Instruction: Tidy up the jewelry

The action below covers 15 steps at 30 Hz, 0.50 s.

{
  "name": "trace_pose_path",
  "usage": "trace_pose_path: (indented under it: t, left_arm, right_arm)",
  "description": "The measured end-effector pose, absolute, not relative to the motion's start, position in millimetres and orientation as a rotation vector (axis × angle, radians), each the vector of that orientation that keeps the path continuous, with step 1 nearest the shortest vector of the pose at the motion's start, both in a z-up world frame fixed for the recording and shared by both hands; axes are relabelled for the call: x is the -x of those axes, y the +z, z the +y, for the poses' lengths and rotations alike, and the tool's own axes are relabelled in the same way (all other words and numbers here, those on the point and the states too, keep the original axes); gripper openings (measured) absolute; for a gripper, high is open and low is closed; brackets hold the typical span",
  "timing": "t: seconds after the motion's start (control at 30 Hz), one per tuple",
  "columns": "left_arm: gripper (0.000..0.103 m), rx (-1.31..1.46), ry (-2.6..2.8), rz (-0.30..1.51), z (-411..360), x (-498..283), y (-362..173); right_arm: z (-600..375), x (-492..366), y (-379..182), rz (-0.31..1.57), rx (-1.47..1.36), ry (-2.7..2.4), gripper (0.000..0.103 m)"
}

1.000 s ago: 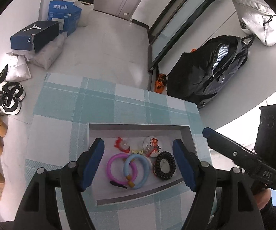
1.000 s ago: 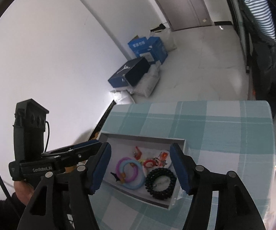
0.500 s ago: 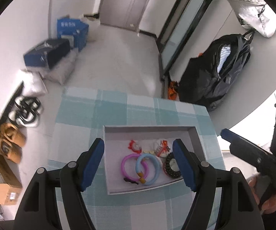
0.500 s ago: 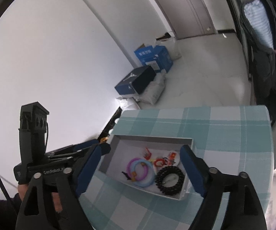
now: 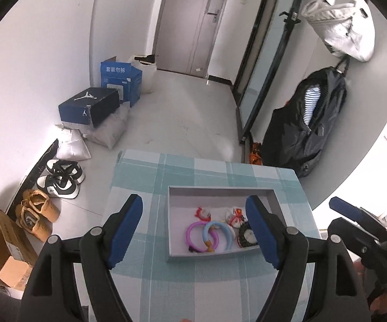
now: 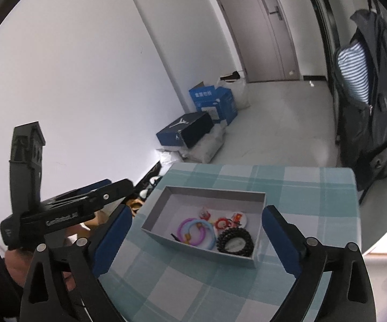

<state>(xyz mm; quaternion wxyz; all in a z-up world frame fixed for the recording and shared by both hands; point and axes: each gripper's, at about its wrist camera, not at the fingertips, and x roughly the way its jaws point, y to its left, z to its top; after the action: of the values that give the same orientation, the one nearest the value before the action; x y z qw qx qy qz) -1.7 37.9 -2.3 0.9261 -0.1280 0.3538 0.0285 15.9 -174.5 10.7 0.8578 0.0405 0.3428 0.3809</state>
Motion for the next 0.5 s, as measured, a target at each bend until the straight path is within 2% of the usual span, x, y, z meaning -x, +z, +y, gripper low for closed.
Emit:
trace_pose_path:
  t: [0.5]
  left_arm:
    - [0.076, 0.137, 0.133, 0.663, 10, 37, 4]
  right_arm:
    - [-184, 29, 15, 0.624, -0.006, 0.71, 0.103]
